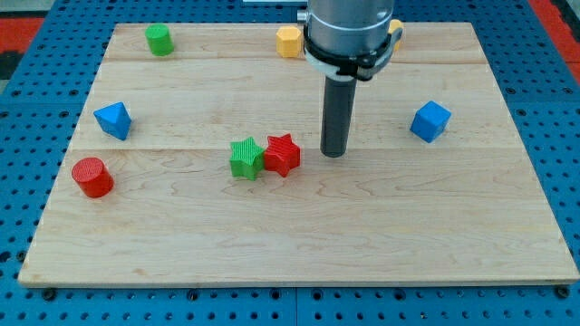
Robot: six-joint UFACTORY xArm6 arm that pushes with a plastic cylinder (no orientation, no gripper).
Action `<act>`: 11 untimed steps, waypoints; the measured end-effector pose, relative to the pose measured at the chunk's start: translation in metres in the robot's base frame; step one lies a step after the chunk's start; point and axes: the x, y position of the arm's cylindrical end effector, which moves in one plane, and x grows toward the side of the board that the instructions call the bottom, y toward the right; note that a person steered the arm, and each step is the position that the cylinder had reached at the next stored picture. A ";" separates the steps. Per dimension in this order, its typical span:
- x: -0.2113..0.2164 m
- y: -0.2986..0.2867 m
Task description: Separate the green star and red star
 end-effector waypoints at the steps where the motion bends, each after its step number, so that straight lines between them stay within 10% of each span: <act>1: -0.023 -0.005; 3: -0.043 -0.075; 11: 0.019 -0.021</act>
